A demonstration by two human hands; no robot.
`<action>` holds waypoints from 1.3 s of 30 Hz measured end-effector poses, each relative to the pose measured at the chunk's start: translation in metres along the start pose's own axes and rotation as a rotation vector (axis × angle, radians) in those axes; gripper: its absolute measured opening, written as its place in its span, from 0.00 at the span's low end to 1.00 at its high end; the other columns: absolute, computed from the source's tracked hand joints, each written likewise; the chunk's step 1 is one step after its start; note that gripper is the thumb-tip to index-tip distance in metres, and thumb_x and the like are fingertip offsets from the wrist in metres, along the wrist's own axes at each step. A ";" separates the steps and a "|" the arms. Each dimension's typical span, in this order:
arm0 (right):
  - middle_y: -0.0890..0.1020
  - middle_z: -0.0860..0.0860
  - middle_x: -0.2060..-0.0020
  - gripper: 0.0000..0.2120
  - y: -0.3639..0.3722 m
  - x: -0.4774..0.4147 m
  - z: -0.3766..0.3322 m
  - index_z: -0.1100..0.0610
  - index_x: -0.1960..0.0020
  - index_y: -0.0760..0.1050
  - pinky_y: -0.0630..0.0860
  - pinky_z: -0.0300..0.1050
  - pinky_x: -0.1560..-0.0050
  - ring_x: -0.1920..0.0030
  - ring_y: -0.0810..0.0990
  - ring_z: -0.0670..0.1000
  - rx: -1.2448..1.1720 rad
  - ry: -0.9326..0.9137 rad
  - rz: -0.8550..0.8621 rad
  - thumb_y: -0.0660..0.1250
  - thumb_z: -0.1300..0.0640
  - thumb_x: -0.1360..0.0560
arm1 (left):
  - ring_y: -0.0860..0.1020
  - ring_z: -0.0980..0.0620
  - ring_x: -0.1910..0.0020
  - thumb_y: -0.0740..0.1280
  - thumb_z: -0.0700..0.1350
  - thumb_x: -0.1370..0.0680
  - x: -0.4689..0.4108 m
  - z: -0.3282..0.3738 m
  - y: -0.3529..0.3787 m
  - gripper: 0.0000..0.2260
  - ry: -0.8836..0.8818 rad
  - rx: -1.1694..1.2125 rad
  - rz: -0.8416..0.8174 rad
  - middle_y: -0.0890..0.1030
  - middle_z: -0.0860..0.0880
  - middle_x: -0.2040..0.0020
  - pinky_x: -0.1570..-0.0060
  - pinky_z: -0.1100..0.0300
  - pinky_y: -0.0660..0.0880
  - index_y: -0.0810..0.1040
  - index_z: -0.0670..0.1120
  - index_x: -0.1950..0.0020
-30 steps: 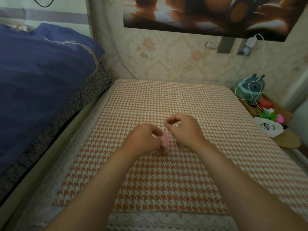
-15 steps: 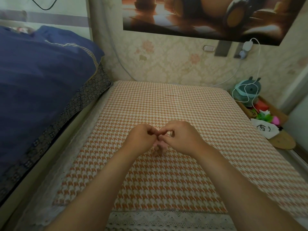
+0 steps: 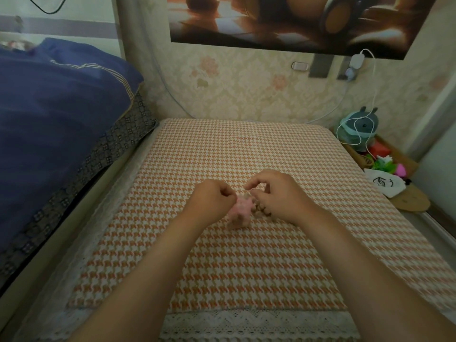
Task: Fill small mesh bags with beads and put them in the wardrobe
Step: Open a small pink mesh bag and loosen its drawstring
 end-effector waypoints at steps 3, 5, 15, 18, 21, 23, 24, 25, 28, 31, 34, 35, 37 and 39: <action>0.82 0.40 0.48 0.08 -0.003 0.003 0.017 0.44 0.48 0.83 0.75 0.41 0.50 0.54 0.77 0.38 0.070 0.078 0.020 0.69 0.57 0.22 | 0.81 0.56 0.62 0.69 0.44 0.24 0.000 0.005 0.007 0.07 -0.016 0.000 0.015 0.84 0.54 0.62 0.66 0.63 0.76 0.83 0.52 0.61; 0.83 0.40 0.49 0.09 0.000 0.006 0.026 0.44 0.49 0.83 0.78 0.44 0.50 0.51 0.79 0.43 0.144 0.131 -0.048 0.69 0.57 0.23 | 0.80 0.57 0.64 0.68 0.44 0.24 -0.001 0.007 0.008 0.08 -0.017 -0.001 0.021 0.83 0.54 0.64 0.68 0.64 0.74 0.83 0.51 0.62; 0.82 0.43 0.60 0.07 0.026 0.001 0.036 0.48 0.56 0.83 0.74 0.42 0.62 0.58 0.81 0.48 0.428 0.162 -0.142 0.71 0.45 0.26 | 0.79 0.61 0.65 0.68 0.44 0.24 -0.001 0.001 0.005 0.08 0.038 -0.044 0.000 0.82 0.56 0.65 0.70 0.71 0.69 0.80 0.55 0.63; 0.83 0.45 0.59 0.07 0.026 -0.001 0.034 0.49 0.56 0.83 0.79 0.45 0.58 0.58 0.81 0.49 0.448 0.171 -0.167 0.71 0.47 0.25 | 0.79 0.61 0.65 0.69 0.45 0.24 0.000 0.001 0.004 0.07 0.066 -0.067 -0.023 0.82 0.56 0.65 0.70 0.72 0.69 0.82 0.53 0.62; 0.82 0.46 0.61 0.07 0.026 -0.002 0.033 0.50 0.58 0.83 0.79 0.46 0.59 0.59 0.81 0.51 0.454 0.160 -0.176 0.70 0.48 0.25 | 0.80 0.60 0.65 0.69 0.45 0.24 0.001 0.001 0.003 0.08 0.079 -0.074 -0.020 0.82 0.55 0.64 0.69 0.70 0.72 0.82 0.52 0.62; 0.81 0.46 0.62 0.08 0.028 -0.003 0.032 0.51 0.59 0.82 0.76 0.44 0.62 0.60 0.80 0.51 0.463 0.154 -0.181 0.70 0.48 0.24 | 0.80 0.58 0.64 0.69 0.44 0.24 0.000 0.000 0.003 0.09 0.069 -0.052 -0.022 0.83 0.55 0.64 0.67 0.66 0.75 0.82 0.52 0.63; 0.81 0.45 0.62 0.08 0.029 -0.004 0.032 0.50 0.58 0.83 0.75 0.43 0.62 0.60 0.80 0.50 0.457 0.155 -0.180 0.70 0.48 0.24 | 0.81 0.57 0.64 0.69 0.44 0.24 0.000 0.000 0.003 0.09 0.064 -0.038 -0.026 0.83 0.54 0.64 0.66 0.64 0.77 0.82 0.52 0.64; 0.82 0.45 0.61 0.07 0.028 -0.004 0.030 0.50 0.57 0.83 0.74 0.43 0.63 0.59 0.80 0.50 0.439 0.157 -0.165 0.70 0.48 0.24 | 0.81 0.56 0.64 0.69 0.44 0.24 0.001 -0.001 0.002 0.10 0.061 -0.024 -0.030 0.83 0.53 0.64 0.65 0.62 0.78 0.81 0.52 0.64; 0.82 0.41 0.59 0.05 0.020 -0.007 0.022 0.46 0.54 0.83 0.73 0.41 0.63 0.58 0.81 0.46 0.320 0.154 -0.027 0.70 0.48 0.24 | 0.82 0.53 0.64 0.69 0.44 0.23 0.001 -0.004 0.001 0.10 0.049 0.020 -0.044 0.84 0.52 0.64 0.62 0.56 0.80 0.82 0.51 0.65; 0.84 0.38 0.58 0.05 0.010 -0.009 0.006 0.44 0.51 0.84 0.77 0.40 0.59 0.58 0.80 0.38 0.098 0.127 0.124 0.72 0.47 0.25 | 0.82 0.51 0.65 0.69 0.45 0.24 -0.002 -0.006 -0.001 0.09 0.021 0.064 -0.050 0.83 0.52 0.66 0.61 0.53 0.80 0.83 0.51 0.63; 0.83 0.37 0.58 0.05 0.006 -0.005 -0.011 0.44 0.50 0.84 0.72 0.35 0.60 0.60 0.78 0.31 -0.039 0.027 0.079 0.73 0.46 0.26 | 0.80 0.51 0.67 0.69 0.45 0.24 -0.005 -0.007 -0.002 0.08 0.000 0.096 -0.062 0.83 0.50 0.67 0.60 0.50 0.80 0.83 0.49 0.62; 0.83 0.37 0.58 0.05 0.006 -0.004 -0.014 0.44 0.51 0.84 0.72 0.36 0.60 0.60 0.77 0.32 -0.020 -0.006 0.045 0.73 0.46 0.26 | 0.80 0.51 0.67 0.69 0.45 0.24 -0.005 -0.007 -0.002 0.08 -0.005 0.096 -0.067 0.83 0.50 0.67 0.60 0.50 0.79 0.83 0.49 0.62; 0.81 0.39 0.55 0.07 0.006 0.000 -0.018 0.44 0.51 0.84 0.77 0.42 0.56 0.56 0.78 0.37 0.092 -0.051 -0.019 0.71 0.43 0.25 | 0.80 0.51 0.66 0.68 0.45 0.23 -0.004 -0.006 -0.002 0.08 -0.006 0.091 -0.078 0.83 0.50 0.67 0.60 0.50 0.80 0.84 0.49 0.62; 0.80 0.40 0.51 0.09 0.007 0.002 -0.020 0.43 0.49 0.84 0.79 0.47 0.51 0.51 0.79 0.41 0.188 -0.060 -0.057 0.70 0.41 0.24 | 0.82 0.50 0.63 0.68 0.44 0.23 -0.003 -0.006 -0.002 0.08 0.004 0.091 -0.088 0.83 0.51 0.66 0.58 0.50 0.80 0.84 0.49 0.61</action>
Point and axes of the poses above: each hand's wrist, its own x-axis away from the middle knuckle, its own y-axis out of the palm, z = x × y, the point moved 1 cm from there along -x, towards the middle knuckle
